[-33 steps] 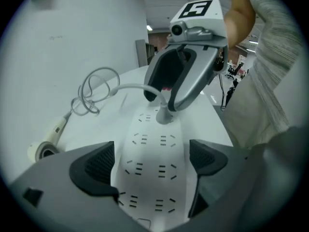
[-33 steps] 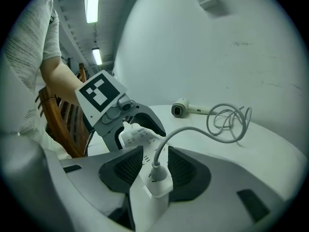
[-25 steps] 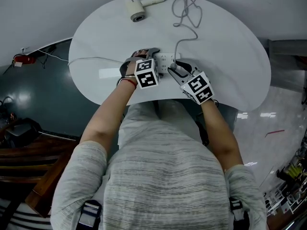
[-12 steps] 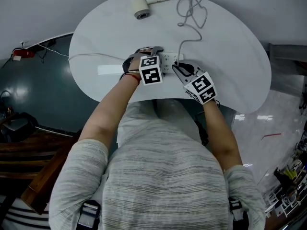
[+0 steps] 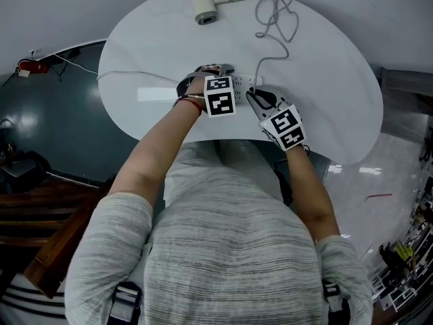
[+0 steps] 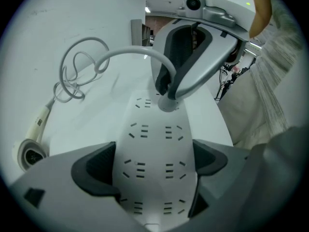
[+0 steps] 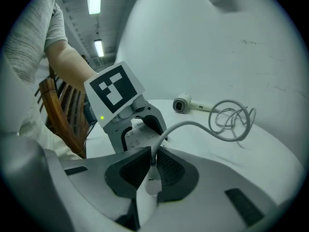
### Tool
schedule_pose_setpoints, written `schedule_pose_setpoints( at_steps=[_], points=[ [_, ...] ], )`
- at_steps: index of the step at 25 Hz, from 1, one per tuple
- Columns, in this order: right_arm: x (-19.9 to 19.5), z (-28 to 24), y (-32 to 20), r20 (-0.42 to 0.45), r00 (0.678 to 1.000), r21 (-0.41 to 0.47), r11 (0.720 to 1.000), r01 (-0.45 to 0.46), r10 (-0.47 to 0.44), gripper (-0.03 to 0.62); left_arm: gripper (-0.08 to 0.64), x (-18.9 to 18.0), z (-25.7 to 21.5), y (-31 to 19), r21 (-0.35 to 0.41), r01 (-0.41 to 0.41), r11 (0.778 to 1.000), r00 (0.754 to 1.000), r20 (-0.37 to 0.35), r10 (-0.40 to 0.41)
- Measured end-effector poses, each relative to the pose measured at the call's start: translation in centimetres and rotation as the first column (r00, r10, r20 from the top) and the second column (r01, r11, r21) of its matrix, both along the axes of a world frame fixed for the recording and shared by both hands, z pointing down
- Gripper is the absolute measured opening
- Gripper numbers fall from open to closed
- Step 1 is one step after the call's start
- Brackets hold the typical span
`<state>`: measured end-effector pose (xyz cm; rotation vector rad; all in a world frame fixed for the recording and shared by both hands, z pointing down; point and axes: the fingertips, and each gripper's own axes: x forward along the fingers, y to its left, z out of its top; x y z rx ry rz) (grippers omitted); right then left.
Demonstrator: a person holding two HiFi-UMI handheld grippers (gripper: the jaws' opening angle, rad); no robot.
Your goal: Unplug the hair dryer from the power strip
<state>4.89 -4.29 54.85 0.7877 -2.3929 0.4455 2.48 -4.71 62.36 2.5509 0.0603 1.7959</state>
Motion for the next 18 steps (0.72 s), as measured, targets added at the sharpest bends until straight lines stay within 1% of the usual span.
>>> schedule_pose_setpoints(
  at_steps=[4, 7, 11, 15, 18],
  points=[
    [0.0, -0.1, 0.2, -0.022, 1.0, 0.002, 1.0, 0.011, -0.011, 0.05, 0.477, -0.1, 0.0, 0.1, -0.01, 0.004, 1.0, 1.0, 0.018, -0.004],
    [0.0, -0.2, 0.4, -0.034, 0.999, 0.012, 1.0, 0.026, -0.025, 0.048, 0.478, 0.0, 0.0, 0.0, -0.011, 0.008, 1.0, 1.0, 0.021, -0.008],
    [0.0, -0.2, 0.7, -0.043, 0.999, 0.024, 0.999, 0.022, -0.021, 0.048, 0.479, 0.0, 0.0, 0.0, -0.011, 0.003, 1.0, 1.0, 0.018, -0.003],
    [-0.1, -0.1, 0.3, -0.044, 0.999, -0.003, 1.0, 0.026, -0.026, 0.048, 0.477, 0.0, 0.0, 0.0, -0.011, -0.007, 1.0, 1.0, 0.008, 0.007],
    [0.1, -0.1, -0.5, -0.029, 1.0, -0.036, 0.999, 0.001, -0.002, 0.048, 0.477, 0.0, 0.0, 0.0, -0.013, -0.01, 1.0, 1.0, 0.009, 0.01]
  ],
)
